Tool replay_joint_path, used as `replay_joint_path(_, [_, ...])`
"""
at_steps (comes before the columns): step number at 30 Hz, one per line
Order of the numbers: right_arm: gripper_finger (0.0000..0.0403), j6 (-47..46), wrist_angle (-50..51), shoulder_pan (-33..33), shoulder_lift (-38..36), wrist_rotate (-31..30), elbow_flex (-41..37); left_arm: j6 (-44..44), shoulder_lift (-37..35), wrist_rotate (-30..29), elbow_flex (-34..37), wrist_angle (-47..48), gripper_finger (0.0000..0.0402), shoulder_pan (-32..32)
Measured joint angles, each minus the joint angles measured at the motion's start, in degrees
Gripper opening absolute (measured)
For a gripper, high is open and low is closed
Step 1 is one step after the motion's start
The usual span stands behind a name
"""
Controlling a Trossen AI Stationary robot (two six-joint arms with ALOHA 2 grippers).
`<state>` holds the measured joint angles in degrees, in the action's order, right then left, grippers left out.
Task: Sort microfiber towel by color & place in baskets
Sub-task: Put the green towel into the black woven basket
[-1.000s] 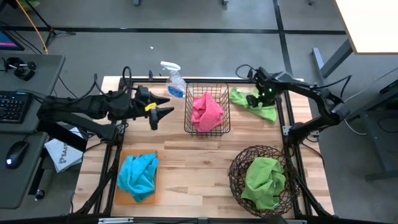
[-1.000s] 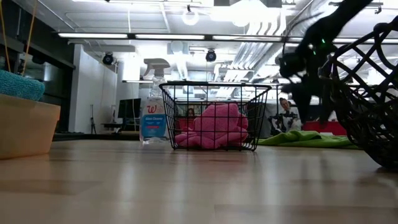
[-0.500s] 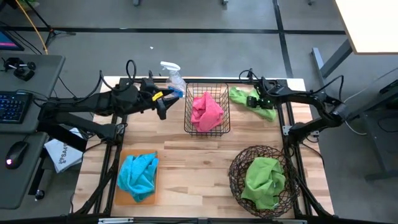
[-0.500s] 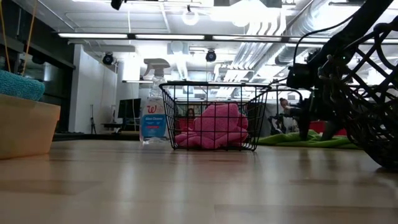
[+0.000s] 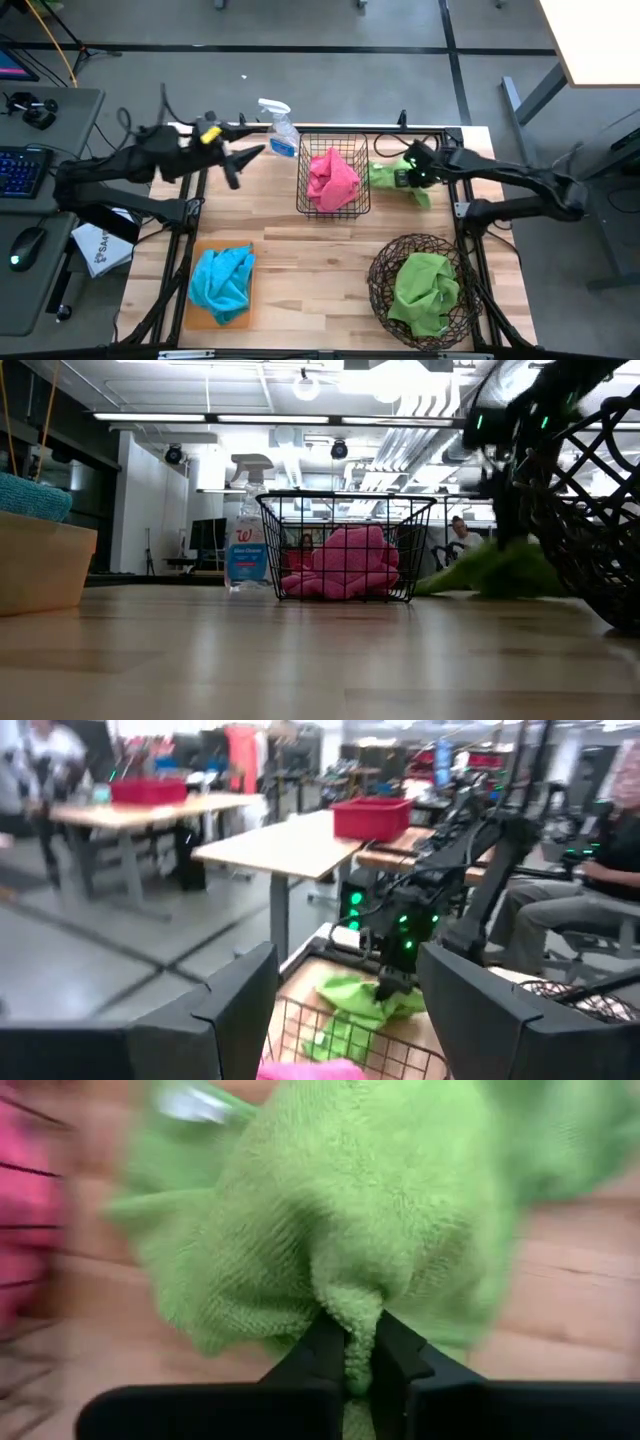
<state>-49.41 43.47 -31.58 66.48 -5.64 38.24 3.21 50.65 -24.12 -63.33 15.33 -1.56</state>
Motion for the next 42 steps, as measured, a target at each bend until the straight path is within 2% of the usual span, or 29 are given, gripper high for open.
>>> replay_joint_path(6, [0.0006, -11.3, 6.0, 14.6, -13.9, -11.8, 11.8, -3.8, -5.5, 6.4, 0.0, 4.3, 0.0230, 0.0])
replay_joint_path(10, [0.0005, -13.6, 5.7, 27.1, -17.3, -16.4, 19.9, -3.9, -6.4, 9.6, 0.0, 8.9, 0.0230, 0.0])
replay_joint_path(14, [0.0003, -14.0, 5.6, 38.7, -15.7, -16.5, 25.9, -4.7, -6.2, 14.7, 2.1, 6.5, 0.0230, 0.0])
replay_joint_path(17, [0.0003, -17.7, 5.4, 46.0, -12.7, -15.7, 28.3, -5.2, -5.3, 17.9, 3.5, 3.6, 0.0230, 0.0])
replay_joint_path(25, [0.0003, -31.9, 2.3, 65.2, -3.8, -7.5, 30.3, -3.2, -4.0, 19.3, 3.7, 0.5, 0.0230, 0.0])
replay_joint_path(32, [0.0002, -48.7, 2.2, 82.5, -1.4, -11.2, 32.3, 0.5, -4.0, 19.3, 3.7, -6.6, 0.0230, 0.0])
replay_joint_path(37, [0.0002, -62.7, 12.1, 92.0, -1.5, -11.1, 33.9, 3.3, -3.7, 19.3, 3.7, -11.0, 0.0230, 0.0])
replay_joint_path(42, [0.0002, -70.4, 24.7, 97.1, -1.5, -9.9, 34.8, 7.2, -3.0, 19.3, 3.7, -12.8, 0.0230, 0.0])
